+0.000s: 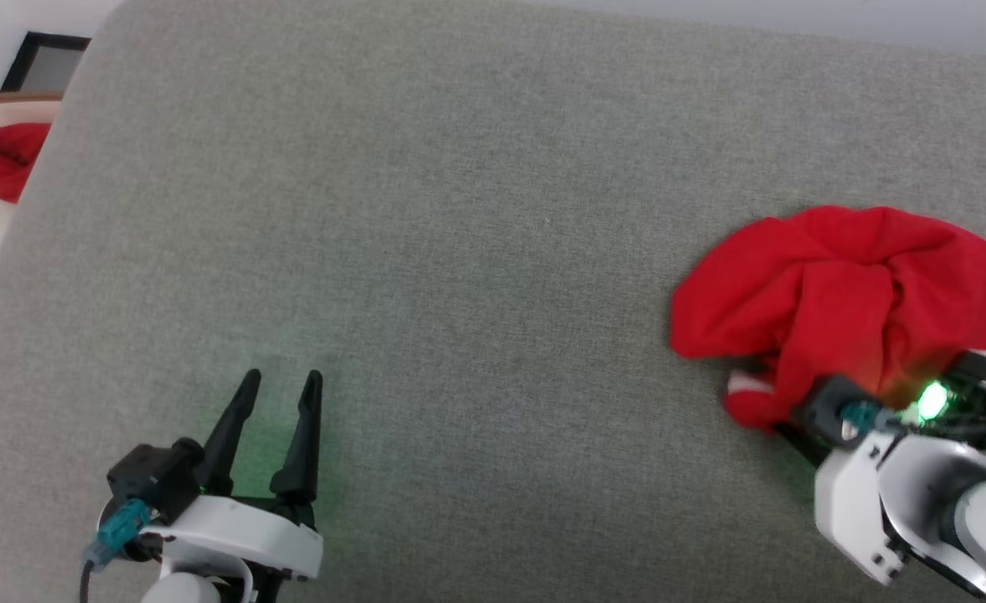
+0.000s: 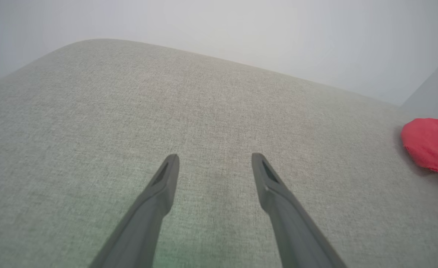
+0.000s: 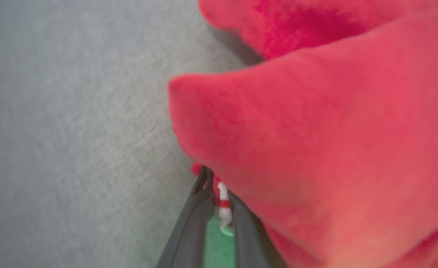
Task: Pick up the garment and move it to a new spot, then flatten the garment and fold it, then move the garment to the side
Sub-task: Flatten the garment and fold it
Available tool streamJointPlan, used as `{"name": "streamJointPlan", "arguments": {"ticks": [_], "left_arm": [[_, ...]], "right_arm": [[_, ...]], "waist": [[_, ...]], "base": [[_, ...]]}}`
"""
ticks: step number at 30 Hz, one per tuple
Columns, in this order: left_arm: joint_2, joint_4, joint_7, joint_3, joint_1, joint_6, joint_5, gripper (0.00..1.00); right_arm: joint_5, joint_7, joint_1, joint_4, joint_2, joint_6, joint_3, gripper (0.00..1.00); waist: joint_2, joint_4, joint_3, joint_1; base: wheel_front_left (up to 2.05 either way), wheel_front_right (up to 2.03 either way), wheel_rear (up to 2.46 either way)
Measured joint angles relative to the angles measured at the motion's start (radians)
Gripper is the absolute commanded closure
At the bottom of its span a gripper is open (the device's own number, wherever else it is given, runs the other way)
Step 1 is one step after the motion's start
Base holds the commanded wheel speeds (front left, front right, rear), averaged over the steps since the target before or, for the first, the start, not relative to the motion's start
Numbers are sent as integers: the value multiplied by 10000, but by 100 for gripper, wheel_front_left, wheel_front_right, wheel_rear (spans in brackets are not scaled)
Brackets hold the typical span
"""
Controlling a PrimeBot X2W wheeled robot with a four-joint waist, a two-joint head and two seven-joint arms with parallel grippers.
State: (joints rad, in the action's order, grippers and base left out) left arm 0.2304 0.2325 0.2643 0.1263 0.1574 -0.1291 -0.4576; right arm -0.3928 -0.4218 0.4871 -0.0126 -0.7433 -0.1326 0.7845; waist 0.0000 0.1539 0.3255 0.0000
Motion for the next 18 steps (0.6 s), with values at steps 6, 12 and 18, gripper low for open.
{"name": "streamJointPlan", "arguments": {"ticks": [6,12,18], "left_arm": [[8,46,0,65,22,0,-21,0],[144,40,0,146,69,0,-102,0],[242,-36,0,180,51,0,-176,0]], "right_arm": [[-673,759,-66,529,991,13,-1300,100],[-1275,1511,-54,817,2173,13,-3490,100],[-1482,2253,29,86,3488,13,-6828,100]], "waist": [[0,-223,-164,0],[0,-447,-289,0],[0,-557,-301,-1]], "base": [[0,0,0],[0,0,0],[0,0,0]]}}
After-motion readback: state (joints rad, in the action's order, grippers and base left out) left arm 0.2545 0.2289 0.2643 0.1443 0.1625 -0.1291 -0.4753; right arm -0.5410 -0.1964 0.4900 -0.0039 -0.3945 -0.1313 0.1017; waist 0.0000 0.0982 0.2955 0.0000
